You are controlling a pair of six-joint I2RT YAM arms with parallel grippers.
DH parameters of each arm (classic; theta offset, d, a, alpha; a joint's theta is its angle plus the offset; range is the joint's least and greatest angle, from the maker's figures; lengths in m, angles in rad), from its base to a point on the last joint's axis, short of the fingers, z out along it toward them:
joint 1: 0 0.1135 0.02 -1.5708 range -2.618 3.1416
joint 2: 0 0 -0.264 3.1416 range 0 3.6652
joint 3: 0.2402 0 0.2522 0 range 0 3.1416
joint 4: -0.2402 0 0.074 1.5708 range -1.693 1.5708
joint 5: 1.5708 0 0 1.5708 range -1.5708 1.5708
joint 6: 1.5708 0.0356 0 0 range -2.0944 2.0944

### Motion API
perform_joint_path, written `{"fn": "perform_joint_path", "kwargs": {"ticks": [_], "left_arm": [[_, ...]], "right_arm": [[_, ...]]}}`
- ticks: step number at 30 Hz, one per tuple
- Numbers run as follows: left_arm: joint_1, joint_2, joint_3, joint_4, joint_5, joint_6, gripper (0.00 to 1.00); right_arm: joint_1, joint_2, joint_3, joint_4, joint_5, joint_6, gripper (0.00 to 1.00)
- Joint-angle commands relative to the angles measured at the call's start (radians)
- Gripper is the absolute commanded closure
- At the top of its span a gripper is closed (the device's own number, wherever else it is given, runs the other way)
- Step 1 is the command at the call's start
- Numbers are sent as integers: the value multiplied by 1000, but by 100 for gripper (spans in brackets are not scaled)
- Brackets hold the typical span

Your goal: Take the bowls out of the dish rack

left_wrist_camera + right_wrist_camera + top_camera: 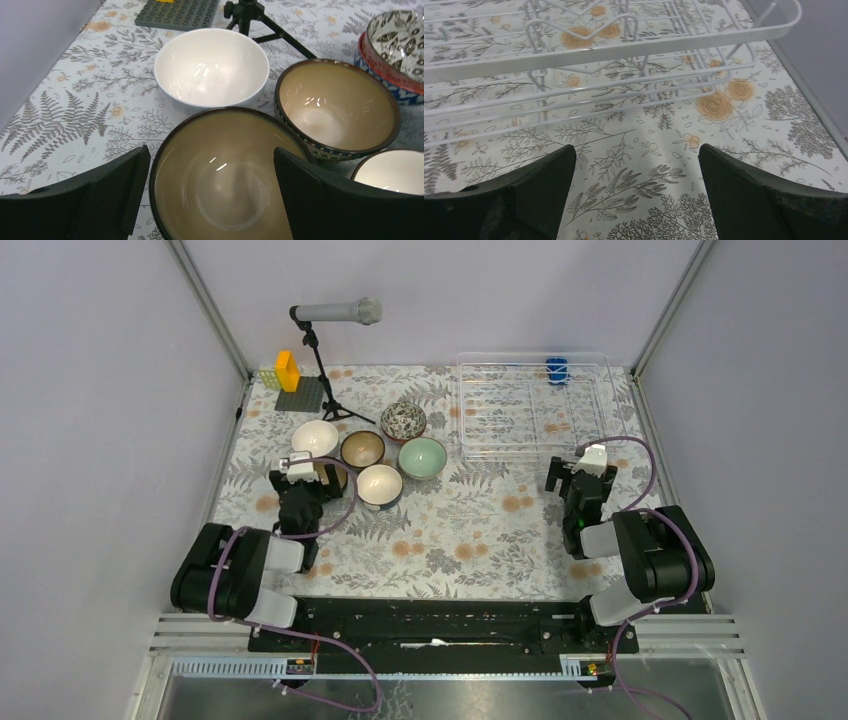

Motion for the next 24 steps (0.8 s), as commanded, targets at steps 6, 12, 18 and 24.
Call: {"fn": "perform_joint_path", "kwargs": {"ticks": [6, 12, 18, 24], "left_arm": [[48, 117, 9, 180, 211, 65, 1], [51, 124, 30, 159, 142, 40, 1], [54, 126, 45, 127, 114, 12, 1], [54, 126, 46, 128, 114, 12, 1]], "right_arm": [[-87, 18, -30, 124, -304, 11, 1], [-90, -8, -28, 80, -312, 8, 0], [-90, -1, -32, 98, -314, 11, 0], [-91, -2, -31, 95, -314, 12, 0]]}}
